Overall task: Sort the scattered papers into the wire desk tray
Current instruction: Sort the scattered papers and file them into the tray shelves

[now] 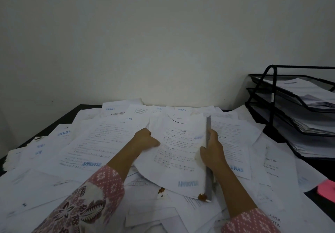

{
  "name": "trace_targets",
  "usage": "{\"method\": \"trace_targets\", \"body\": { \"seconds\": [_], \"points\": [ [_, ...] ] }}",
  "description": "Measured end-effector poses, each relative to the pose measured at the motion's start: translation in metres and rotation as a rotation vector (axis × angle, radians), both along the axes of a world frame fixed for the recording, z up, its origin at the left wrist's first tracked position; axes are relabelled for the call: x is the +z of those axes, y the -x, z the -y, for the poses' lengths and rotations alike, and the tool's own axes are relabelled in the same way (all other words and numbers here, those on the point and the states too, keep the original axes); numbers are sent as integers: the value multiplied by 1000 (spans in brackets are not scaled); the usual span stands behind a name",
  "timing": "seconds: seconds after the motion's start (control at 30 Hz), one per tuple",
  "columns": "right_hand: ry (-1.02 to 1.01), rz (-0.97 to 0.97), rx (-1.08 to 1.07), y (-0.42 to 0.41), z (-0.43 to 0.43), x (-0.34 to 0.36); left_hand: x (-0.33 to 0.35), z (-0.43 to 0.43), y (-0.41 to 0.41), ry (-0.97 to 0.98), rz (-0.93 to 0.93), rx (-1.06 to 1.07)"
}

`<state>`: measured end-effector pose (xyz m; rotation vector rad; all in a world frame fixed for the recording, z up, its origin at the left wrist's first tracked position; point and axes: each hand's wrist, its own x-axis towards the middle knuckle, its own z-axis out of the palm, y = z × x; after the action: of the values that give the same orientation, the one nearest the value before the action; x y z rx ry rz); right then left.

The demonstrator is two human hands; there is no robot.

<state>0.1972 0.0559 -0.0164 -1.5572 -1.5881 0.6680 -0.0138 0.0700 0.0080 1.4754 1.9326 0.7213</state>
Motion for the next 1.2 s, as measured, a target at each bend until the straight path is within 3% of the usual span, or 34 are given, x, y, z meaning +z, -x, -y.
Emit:
{"method": "trace_targets", "body": {
  "seconds": [0.13, 0.23, 0.3, 0.57, 0.77, 1.0, 1.2],
  "points": [
    [-50, 68, -94, -3, -6, -1, -5, 2, 9, 41, 91, 95],
    [65, 443, -296, -21, -13, -3, -10, 4, 20, 19, 102, 135],
    [182, 565, -347, -31, -14, -6, -13, 6, 25, 1, 90, 127],
    [330, 382, -450, -50, -18, -1, -18, 20, 16, -87, 28, -5],
    [344, 126, -448, -68, -19, 12, -17, 29, 13, -115, 138, -6],
    [219, 121, -386, -90, -18, 3, -23, 34, 7, -204, 147, 14],
    [13, 236, -484, -92, -15, -1, -26, 33, 13, -263, 161, 29]
  ]
}}
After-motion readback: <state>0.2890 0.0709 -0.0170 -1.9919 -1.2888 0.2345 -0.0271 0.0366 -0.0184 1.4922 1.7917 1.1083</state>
